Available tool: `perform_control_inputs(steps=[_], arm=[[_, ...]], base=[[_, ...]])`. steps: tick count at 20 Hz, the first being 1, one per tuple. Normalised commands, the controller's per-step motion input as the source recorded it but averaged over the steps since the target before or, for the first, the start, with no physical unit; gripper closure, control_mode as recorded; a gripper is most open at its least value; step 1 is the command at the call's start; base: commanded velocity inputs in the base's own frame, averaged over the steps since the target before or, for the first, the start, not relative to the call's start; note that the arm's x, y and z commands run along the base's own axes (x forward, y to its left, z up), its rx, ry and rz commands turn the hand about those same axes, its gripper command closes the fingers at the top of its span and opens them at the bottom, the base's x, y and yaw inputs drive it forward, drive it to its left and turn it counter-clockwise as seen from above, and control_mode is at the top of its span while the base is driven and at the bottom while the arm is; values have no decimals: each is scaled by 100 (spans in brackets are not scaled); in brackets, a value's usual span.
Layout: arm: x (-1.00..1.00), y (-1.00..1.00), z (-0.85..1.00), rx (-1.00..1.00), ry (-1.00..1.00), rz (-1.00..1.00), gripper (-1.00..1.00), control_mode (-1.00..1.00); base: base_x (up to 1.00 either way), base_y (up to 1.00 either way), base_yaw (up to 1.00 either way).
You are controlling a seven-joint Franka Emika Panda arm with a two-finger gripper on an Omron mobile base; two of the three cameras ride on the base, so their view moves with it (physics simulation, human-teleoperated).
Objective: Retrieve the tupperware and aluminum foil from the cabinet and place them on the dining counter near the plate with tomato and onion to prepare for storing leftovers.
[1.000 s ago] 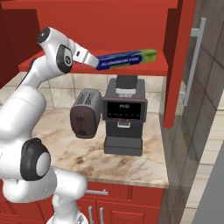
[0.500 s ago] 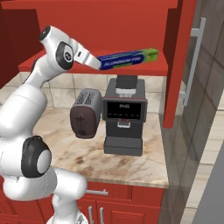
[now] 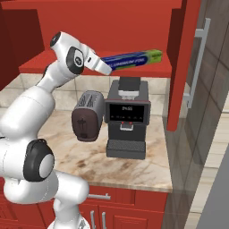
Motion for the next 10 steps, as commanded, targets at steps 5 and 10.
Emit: perform_control_inputs(steps=[5, 10], arm=[[44, -32, -7, 5, 0, 1, -100, -100], [26, -7, -37, 1, 0, 6, 100, -100]], base=[[0, 0, 0], [0, 0, 0]])
